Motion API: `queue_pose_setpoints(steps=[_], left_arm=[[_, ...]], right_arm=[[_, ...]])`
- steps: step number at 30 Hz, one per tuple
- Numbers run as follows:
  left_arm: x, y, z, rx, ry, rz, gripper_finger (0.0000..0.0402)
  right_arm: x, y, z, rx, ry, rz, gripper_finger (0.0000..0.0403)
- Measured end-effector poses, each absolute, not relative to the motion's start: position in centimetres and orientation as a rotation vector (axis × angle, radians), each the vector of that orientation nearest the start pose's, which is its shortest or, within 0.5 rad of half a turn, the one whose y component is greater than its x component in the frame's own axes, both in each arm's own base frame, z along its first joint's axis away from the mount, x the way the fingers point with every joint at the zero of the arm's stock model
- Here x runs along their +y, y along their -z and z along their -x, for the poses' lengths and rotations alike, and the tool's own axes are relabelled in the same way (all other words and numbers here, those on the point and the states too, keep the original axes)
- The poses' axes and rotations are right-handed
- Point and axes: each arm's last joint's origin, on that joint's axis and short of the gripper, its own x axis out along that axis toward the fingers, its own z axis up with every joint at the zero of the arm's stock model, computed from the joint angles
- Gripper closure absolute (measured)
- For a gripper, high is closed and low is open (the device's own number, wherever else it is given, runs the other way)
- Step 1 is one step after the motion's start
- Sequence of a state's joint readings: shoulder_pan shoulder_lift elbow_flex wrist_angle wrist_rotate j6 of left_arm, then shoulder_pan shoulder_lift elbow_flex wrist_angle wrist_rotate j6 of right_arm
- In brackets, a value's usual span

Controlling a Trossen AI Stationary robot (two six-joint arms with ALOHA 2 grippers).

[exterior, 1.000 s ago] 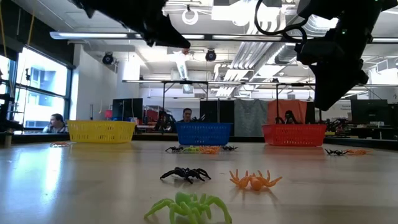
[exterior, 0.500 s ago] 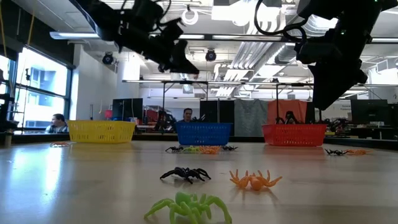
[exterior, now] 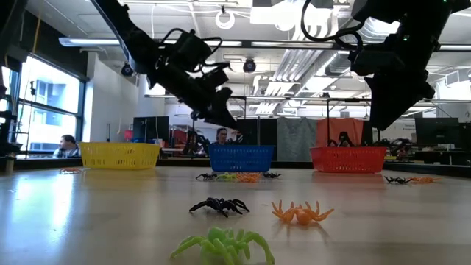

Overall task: Sort Halloween decoration
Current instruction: Put the orange spider toy into the blue basket

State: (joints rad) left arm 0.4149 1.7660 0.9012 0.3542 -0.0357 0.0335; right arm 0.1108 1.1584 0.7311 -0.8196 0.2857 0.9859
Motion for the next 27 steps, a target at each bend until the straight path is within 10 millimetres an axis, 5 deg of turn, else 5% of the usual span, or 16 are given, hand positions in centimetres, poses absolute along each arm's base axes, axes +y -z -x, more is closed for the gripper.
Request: queue_pose_setpoints(steps=[14,27], left_arm=[[14.63,-15.99,-32.95,0.547,-0.433,0.078,0.0397],[14.62,-15.91,-32.90,0.558,-0.443,0.073,0.0327]], right_arm=[[1.32,-20.79,-19.22,1.021,0.725,-0.614,0.0279],[1.32,-20.79,-19.22,1.021,0.725,-0.614,0.0279]])
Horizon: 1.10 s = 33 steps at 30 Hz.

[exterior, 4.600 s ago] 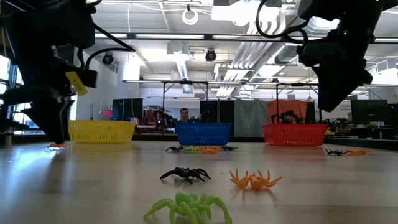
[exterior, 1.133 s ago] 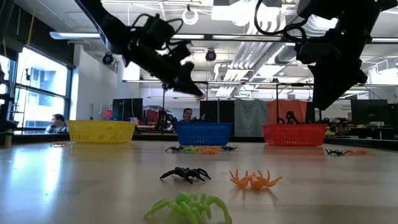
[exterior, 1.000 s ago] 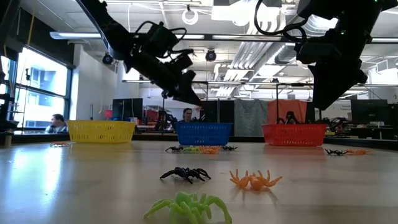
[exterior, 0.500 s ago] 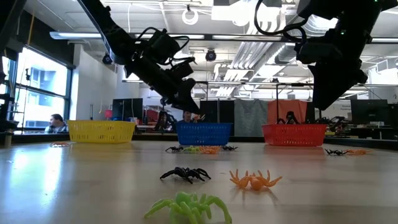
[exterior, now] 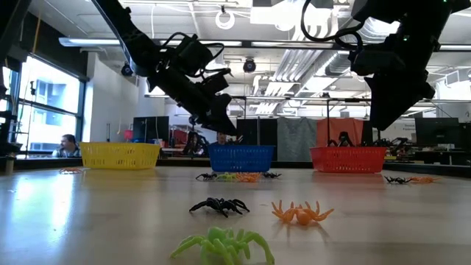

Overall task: Sort Halloween decoration
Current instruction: Put the orange spider toy into the blue basket

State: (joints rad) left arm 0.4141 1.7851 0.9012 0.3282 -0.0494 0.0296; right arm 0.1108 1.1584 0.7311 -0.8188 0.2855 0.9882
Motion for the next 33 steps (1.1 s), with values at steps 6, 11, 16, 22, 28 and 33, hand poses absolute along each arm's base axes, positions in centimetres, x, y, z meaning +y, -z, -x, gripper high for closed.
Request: queue_pose_setpoints(steps=[6,11,16,22,28,33], left_arm=[[14.6,-15.9,-32.9,0.559,-0.441,0.073,0.0295],[14.4,-16.1,-32.6,0.595,-0.434,0.070,0.0282],[13.2,-18.7,-31.4,0.633,-0.385,0.011,0.0285],[9.5,-25.1,-28.7,0.538,-0.315,-0.040,0.0297],[5.7,-28.5,-23.8,0.626,-0.312,0.013,0.0300],[3.6,-28.6,-19.5,0.824,-0.414,0.098,0.0300]], right_arm=[[1.3,-20.8,-19.2,1.021,0.725,-0.614,0.0279],[1.3,-20.8,-19.2,1.020,0.726,-0.616,0.0279],[1.4,-20.8,-19.2,1.024,0.721,-0.624,0.0279],[1.3,-20.8,-19.2,1.025,0.721,-0.616,0.0279],[1.3,-20.8,-19.2,1.030,0.713,-0.602,0.0279],[1.4,-20.7,-19.1,1.058,0.684,-0.568,0.0279]])
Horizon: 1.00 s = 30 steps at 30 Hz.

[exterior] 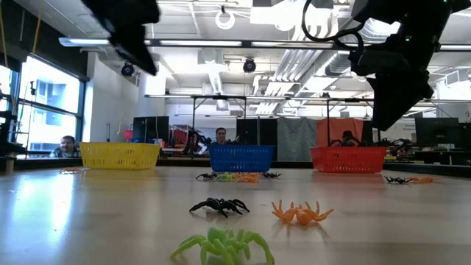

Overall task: Sort Halloween decoration
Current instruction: Put the orange spider toy into the blue basket

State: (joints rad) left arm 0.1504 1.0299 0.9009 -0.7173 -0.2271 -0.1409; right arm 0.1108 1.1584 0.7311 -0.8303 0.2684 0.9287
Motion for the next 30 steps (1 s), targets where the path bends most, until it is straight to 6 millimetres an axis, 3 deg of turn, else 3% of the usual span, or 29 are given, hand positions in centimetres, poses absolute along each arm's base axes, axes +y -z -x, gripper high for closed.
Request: queue_pose_setpoints(steps=[6,16,23,30], left_arm=[[1.8,-27.7,-16.3,1.037,-0.478,0.278,0.0300],[0.7,-22.6,-14.6,1.234,-0.589,0.329,0.0300],[0.7,-19.5,-13.7,1.283,-0.653,0.361,0.0300],[0.7,-18.2,-14.4,1.179,-0.639,0.407,0.0300]], right_arm=[[1.4,-20.7,-19.2,1.067,0.664,-0.568,0.0279],[1.4,-20.7,-19.2,1.067,0.663,-0.568,0.0279],[1.4,-20.8,-19.2,1.064,0.661,-0.570,0.0279],[1.4,-20.8,-19.2,1.063,0.661,-0.570,0.0279]])
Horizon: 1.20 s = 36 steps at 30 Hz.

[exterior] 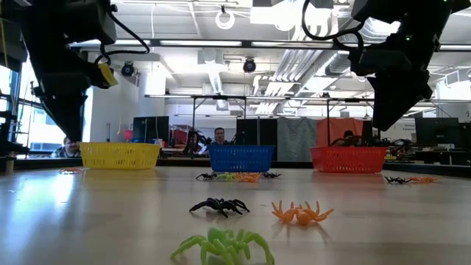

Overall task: Sort Halloween decoration
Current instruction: Put the orange spider toy into the blue basket

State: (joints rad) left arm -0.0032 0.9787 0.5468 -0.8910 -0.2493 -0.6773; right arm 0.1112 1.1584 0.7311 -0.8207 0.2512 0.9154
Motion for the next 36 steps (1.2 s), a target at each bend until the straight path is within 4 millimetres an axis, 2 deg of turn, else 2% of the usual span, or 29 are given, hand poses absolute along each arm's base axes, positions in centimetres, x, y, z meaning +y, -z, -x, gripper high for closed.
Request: queue_pose_setpoints(steps=[14,22,32,36], left_arm=[[0.8,-15.8,-13.6,1.152,-0.766,0.467,0.0300],[0.9,-14.4,-13.7,1.135,-0.772,0.484,0.0300],[1.2,-12.2,-13.8,1.207,-0.830,0.460,0.0300],[1.4,-11.9,-14.0,1.216,-0.842,0.446,0.0301]], right_arm=[[1.4,-20.8,-19.2,1.060,0.660,-0.572,0.0279],[1.4,-20.8,-19.2,1.060,0.660,-0.572,0.0279],[1.4,-20.8,-19.2,1.059,0.658,-0.572,0.0279],[1.4,-20.8,-19.3,1.055,0.657,-0.574,0.0279]])
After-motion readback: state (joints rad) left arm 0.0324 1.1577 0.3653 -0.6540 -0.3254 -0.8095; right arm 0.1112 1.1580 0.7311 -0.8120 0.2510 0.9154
